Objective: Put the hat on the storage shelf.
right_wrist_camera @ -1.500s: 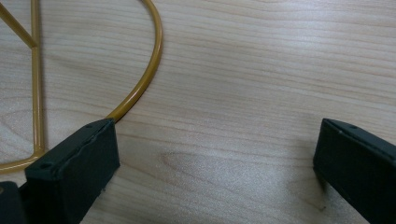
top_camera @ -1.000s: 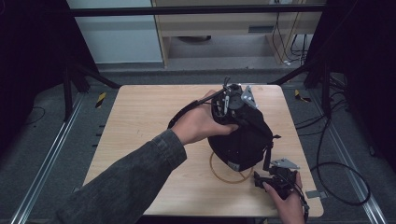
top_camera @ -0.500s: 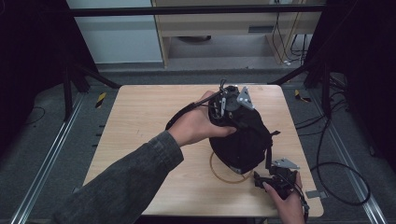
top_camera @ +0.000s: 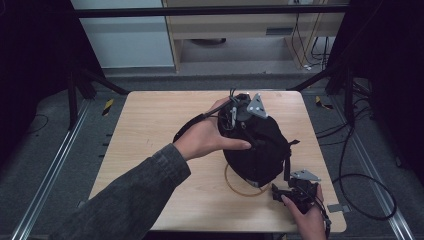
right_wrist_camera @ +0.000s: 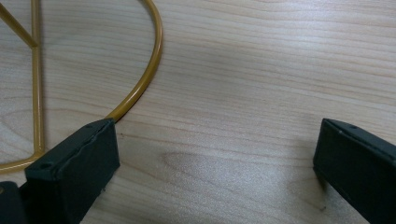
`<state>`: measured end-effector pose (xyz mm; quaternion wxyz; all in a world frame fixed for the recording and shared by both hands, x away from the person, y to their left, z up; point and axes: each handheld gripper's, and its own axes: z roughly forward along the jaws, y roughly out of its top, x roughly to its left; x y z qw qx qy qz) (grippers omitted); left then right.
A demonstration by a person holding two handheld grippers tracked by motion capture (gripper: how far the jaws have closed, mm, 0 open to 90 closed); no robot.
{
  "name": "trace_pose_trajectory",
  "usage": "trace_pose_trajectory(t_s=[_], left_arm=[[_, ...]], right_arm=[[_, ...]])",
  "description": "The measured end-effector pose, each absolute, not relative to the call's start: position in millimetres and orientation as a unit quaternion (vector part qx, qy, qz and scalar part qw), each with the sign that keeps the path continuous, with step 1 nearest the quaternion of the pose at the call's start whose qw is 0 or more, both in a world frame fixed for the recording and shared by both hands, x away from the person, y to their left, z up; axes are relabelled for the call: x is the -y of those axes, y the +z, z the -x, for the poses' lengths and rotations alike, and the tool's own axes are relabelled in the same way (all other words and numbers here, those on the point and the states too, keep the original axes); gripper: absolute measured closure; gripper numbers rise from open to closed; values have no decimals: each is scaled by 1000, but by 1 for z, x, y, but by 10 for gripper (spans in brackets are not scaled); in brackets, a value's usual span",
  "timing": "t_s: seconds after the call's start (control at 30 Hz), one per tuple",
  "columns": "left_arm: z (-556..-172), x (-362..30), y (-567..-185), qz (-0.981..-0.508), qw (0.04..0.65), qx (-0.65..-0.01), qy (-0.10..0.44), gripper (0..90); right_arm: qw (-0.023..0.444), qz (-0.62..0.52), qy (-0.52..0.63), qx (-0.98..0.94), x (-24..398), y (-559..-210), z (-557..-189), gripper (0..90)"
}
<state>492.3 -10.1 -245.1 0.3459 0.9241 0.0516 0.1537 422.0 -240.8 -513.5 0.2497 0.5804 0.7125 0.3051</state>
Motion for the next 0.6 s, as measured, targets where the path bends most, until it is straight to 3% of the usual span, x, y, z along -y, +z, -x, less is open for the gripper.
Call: trace_pose_trajectory(t_s=[0.2,0.6], left_arm=[[-491,4,-242,-916,367,-62,152,55],[-480,-13,-250,-915,371,-61,148,50]], right_arm=[[251,-581,304,-712,241,-514,-422,4],[250,-582,304,-711,240,-514,-422,4]])
